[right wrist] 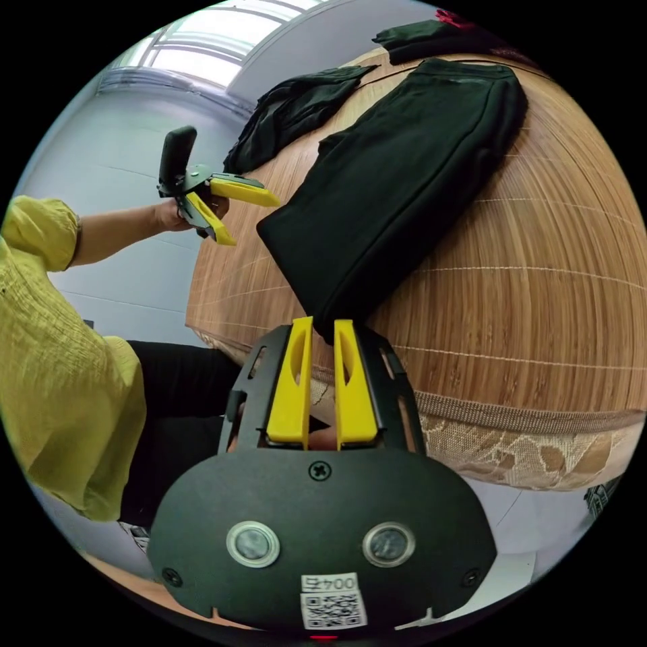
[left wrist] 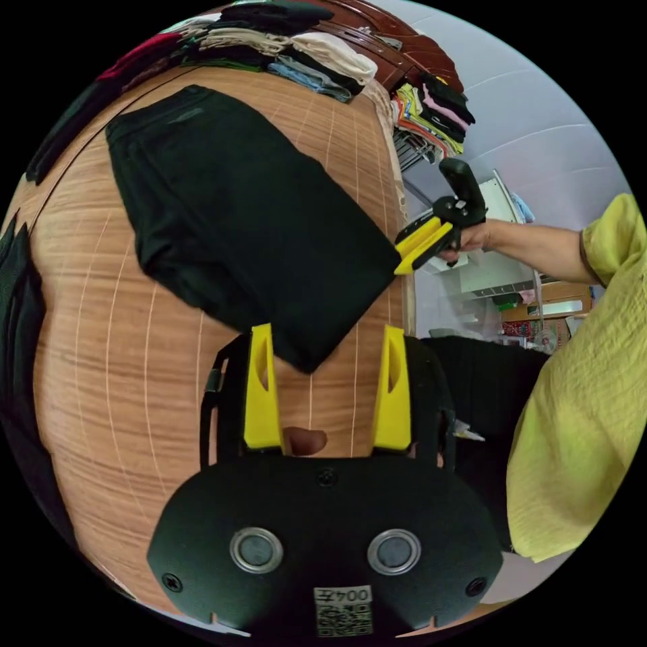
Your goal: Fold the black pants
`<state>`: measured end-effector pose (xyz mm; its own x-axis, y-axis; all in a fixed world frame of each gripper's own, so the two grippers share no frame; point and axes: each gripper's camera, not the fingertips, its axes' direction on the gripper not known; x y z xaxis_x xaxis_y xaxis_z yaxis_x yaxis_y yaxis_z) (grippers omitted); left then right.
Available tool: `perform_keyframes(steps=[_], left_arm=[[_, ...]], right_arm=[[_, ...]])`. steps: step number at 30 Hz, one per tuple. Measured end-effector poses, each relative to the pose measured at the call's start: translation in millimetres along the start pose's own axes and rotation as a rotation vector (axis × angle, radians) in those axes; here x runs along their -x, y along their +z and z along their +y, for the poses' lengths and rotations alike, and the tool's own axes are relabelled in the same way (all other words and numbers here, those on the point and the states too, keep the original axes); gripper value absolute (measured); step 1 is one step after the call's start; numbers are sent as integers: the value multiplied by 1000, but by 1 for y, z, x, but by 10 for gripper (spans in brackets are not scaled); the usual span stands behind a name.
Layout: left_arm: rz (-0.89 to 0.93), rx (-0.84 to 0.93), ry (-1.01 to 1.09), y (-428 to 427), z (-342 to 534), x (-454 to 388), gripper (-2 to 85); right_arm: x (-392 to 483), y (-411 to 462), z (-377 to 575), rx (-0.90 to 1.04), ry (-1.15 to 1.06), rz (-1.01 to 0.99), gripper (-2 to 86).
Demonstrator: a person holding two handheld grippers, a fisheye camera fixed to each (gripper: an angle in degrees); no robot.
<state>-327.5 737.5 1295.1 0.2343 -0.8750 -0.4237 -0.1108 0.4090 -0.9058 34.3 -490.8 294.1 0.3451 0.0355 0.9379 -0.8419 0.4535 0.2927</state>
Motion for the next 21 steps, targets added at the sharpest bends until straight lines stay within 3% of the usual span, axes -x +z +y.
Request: perform_keyframes(steps=[4, 15, 21], left_arm=[[6, 49, -19, -4, 39, 24, 190], [198, -77, 50, 25, 29, 39, 139], [271, -93, -9, 18, 36, 57, 49]], right_arm=[[0, 4, -10, 44, 0, -9, 78], [5, 27, -29, 85, 41, 42, 63], [17, 41, -51, 140, 5, 90, 35]])
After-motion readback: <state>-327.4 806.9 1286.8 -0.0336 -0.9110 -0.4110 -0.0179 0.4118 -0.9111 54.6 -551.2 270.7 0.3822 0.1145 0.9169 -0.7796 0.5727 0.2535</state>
